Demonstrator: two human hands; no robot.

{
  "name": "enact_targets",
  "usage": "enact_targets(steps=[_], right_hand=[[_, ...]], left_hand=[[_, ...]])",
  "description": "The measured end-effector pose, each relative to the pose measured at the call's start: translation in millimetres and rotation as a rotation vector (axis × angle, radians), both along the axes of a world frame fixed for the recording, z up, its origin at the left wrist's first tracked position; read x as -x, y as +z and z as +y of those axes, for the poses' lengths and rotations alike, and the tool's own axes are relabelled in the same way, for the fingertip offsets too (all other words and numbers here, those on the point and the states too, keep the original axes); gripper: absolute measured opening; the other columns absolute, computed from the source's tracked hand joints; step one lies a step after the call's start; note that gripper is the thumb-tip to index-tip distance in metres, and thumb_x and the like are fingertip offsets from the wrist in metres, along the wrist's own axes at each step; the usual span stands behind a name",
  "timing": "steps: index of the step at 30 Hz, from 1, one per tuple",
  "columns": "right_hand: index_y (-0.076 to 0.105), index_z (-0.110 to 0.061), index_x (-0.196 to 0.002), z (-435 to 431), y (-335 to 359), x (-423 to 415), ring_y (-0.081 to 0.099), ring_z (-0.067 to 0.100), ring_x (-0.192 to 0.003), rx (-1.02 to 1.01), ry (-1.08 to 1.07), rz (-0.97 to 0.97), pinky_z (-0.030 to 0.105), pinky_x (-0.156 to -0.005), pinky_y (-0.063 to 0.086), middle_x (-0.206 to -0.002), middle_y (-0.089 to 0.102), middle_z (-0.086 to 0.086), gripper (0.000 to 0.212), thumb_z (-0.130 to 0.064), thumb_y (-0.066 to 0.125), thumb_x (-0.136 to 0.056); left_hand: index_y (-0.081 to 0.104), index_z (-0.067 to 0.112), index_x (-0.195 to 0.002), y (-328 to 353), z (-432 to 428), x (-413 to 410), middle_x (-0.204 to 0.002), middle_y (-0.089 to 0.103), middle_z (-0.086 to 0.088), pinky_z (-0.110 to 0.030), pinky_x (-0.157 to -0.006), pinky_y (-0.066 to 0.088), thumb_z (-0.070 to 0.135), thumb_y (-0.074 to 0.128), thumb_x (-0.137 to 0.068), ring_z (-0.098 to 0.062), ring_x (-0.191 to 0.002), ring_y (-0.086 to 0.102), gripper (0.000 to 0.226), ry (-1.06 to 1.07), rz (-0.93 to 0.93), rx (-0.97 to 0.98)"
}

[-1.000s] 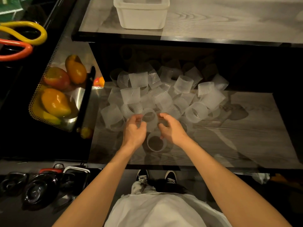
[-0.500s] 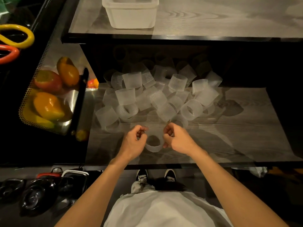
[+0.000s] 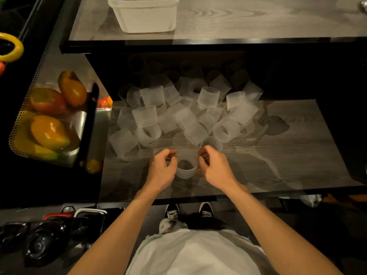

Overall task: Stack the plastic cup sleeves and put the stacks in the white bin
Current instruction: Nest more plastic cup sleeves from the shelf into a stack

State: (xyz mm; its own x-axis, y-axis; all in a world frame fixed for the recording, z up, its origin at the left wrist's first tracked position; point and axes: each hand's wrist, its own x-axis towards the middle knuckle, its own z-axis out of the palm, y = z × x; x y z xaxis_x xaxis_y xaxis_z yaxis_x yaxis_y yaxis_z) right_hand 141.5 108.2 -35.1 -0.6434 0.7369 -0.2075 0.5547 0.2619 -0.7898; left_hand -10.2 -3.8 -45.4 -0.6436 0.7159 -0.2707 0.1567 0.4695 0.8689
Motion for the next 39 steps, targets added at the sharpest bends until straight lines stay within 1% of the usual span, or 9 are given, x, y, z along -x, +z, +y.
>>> enact_targets(steps=[6,13,15,20,23,27,32,35,39], right_hand=[[0.065,-0.018,-0.1,1.8,0.3,-7.5,0.066,0.007,-0.076,0.008,-0.078,0.001,0.024,-0.064,0.055,-0.087,0.067,-0.007,0.007,-0.017,0.062,-0.095],[0.066,-0.015,-0.103,7.4,-3.7,-6.3,0.065,0.007,-0.077,-0.002,-0.068,0.015,0.019,-0.064,0.05,-0.09,0.067,-0.004,0.008,-0.013,0.061,-0.096],[0.065,-0.014,-0.103,6.9,-8.2,-6.7,0.065,0.01,-0.08,-0.032,-0.053,-0.001,0.025,-0.068,0.053,-0.093,0.066,-0.003,0.01,-0.013,0.061,-0.095],[0.069,-0.017,-0.115,11.4,-16.5,-13.3,0.068,0.016,-0.094,0.005,0.051,-0.212,0.035,-0.083,0.057,-0.103,0.072,-0.002,0.026,-0.023,0.065,-0.09],[0.069,-0.019,-0.112,17.4,-18.0,-17.8,0.067,0.016,-0.093,0.003,-0.133,-0.199,0.04,-0.085,0.058,-0.102,0.071,-0.002,0.023,-0.022,0.063,-0.09],[0.057,-0.019,-0.128,30.8,-17.3,-24.4,0.059,0.019,-0.106,0.092,-0.346,-0.205,0.04,-0.096,0.051,-0.114,0.059,-0.004,0.038,-0.013,0.064,-0.091],[0.047,-0.024,-0.139,38.3,-20.7,-22.6,0.069,0.019,-0.099,0.408,-0.442,-0.047,0.044,-0.091,0.059,-0.109,0.067,-0.006,0.053,-0.009,0.059,-0.09],[0.046,-0.02,-0.145,39.5,-16.7,-22.1,0.073,0.02,-0.089,0.491,-0.491,0.006,0.038,-0.083,0.061,-0.108,0.071,0.004,0.05,-0.014,0.056,-0.096],[0.068,-0.013,-0.114,38.7,-8.3,-20.1,0.07,0.015,-0.068,0.532,-0.439,0.073,0.023,-0.056,0.053,-0.103,0.075,0.013,0.023,-0.015,0.05,-0.1]], left_hand=[[0.068,0.018,-0.118,6.3,8.3,-4.1,-0.11,0.067,0.01,-0.01,-0.078,0.049,0.014,0.058,-0.098,0.002,-0.098,0.062,0.023,-0.008,-0.023,-0.018],[0.067,0.021,-0.113,6.5,9.7,-7.6,-0.107,0.066,0.014,-0.016,-0.082,0.052,0.012,0.059,-0.097,0.0,-0.099,0.062,0.021,0.048,-0.061,-0.018],[0.068,0.021,-0.111,4.3,10.3,-8.2,-0.106,0.066,0.013,-0.018,-0.082,0.052,0.009,0.06,-0.095,-0.001,-0.099,0.062,0.021,0.062,-0.058,-0.004],[0.066,0.018,-0.115,-5.5,16.7,-2.7,-0.107,0.066,0.002,-0.027,-0.092,0.051,0.009,0.064,-0.088,-0.015,-0.107,0.063,0.028,-0.04,-0.014,0.246],[0.063,0.02,-0.121,6.1,28.1,-2.9,-0.119,0.063,0.003,-0.032,-0.099,0.048,0.023,0.067,-0.088,-0.014,-0.113,0.058,0.034,-0.058,0.062,0.229],[0.06,0.016,-0.133,20.7,56.6,-11.7,-0.128,0.064,-0.001,-0.025,-0.095,0.043,0.027,0.058,-0.093,-0.018,-0.117,0.06,0.041,-0.169,0.097,0.238],[0.055,0.021,-0.138,16.4,81.5,-16.9,-0.134,0.062,-0.008,-0.035,-0.104,0.044,0.037,0.052,-0.091,-0.029,-0.126,0.054,0.05,-0.427,0.12,0.421],[0.054,0.022,-0.138,14.6,85.3,-16.5,-0.134,0.061,-0.002,-0.032,-0.103,0.043,0.038,0.054,-0.09,-0.023,-0.127,0.054,0.051,-0.407,0.098,0.376],[0.062,0.021,-0.127,15.5,83.1,-16.0,-0.118,0.066,0.005,-0.027,-0.096,0.048,0.029,0.056,-0.092,-0.013,-0.11,0.062,0.037,-0.273,0.076,0.223]])
